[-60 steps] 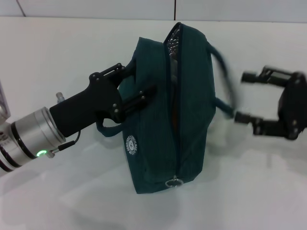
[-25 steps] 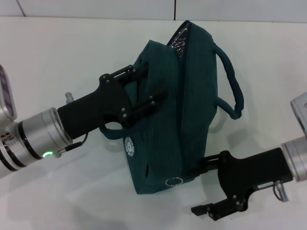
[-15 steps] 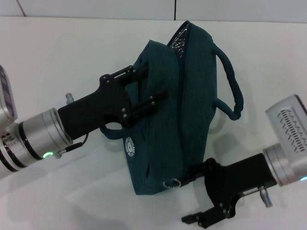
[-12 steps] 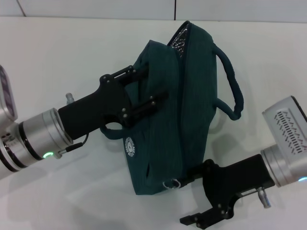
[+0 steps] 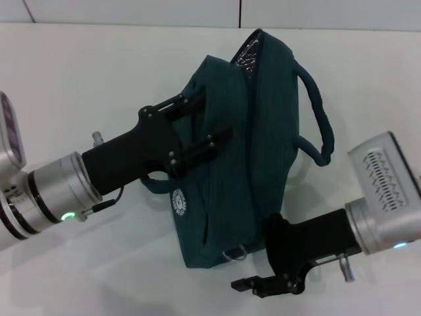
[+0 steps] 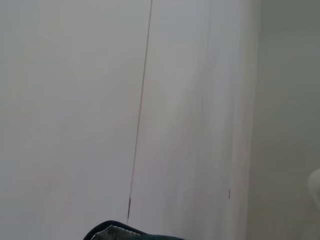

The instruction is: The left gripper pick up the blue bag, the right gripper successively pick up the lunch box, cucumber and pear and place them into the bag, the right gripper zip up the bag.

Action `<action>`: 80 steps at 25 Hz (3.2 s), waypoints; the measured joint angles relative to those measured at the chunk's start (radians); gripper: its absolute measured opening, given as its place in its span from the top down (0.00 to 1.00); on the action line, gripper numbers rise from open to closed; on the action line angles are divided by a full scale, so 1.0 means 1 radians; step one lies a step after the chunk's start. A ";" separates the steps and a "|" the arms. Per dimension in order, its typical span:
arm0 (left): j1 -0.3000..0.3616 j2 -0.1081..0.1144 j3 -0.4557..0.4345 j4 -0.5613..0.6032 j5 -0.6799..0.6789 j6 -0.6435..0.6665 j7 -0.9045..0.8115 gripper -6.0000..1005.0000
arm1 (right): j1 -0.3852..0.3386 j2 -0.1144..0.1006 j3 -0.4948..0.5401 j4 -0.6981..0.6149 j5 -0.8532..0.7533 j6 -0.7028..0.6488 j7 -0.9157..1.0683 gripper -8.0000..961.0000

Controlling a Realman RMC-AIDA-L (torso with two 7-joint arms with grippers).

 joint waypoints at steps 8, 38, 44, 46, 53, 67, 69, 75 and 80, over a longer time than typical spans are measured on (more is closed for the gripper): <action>-0.002 0.000 0.000 -0.008 -0.001 0.000 0.001 0.38 | -0.009 -0.001 -0.027 -0.013 0.013 0.059 -0.019 0.60; 0.008 0.003 -0.009 -0.010 -0.069 0.056 0.002 0.38 | -0.123 -0.007 0.209 -0.035 0.111 -0.161 -0.385 0.96; 0.033 0.005 -0.011 -0.026 -0.190 0.079 -0.007 0.37 | -0.124 -0.006 0.210 -0.033 0.154 -0.173 -0.467 0.95; 0.048 0.006 -0.011 -0.026 -0.208 0.108 -0.010 0.37 | -0.120 -0.004 0.209 -0.033 0.159 -0.173 -0.478 0.95; 0.176 0.012 -0.006 -0.014 -0.207 0.232 0.016 0.37 | -0.112 -0.002 0.198 -0.034 0.249 -0.173 -0.573 0.94; 0.338 0.008 0.043 -0.023 -0.185 0.261 0.151 0.37 | -0.059 -0.005 0.211 -0.019 0.318 -0.167 -0.601 0.93; 0.308 0.008 0.052 -0.027 -0.185 0.261 0.142 0.37 | -0.076 -0.003 0.212 -0.020 0.326 -0.162 -0.582 0.93; 0.186 0.033 0.059 -0.024 -0.184 0.244 0.000 0.37 | -0.099 -0.007 0.213 -0.027 0.332 -0.152 -0.475 0.93; 0.106 0.053 0.059 -0.022 -0.174 0.167 -0.091 0.37 | -0.140 -0.032 0.232 -0.060 0.300 -0.169 -0.340 0.81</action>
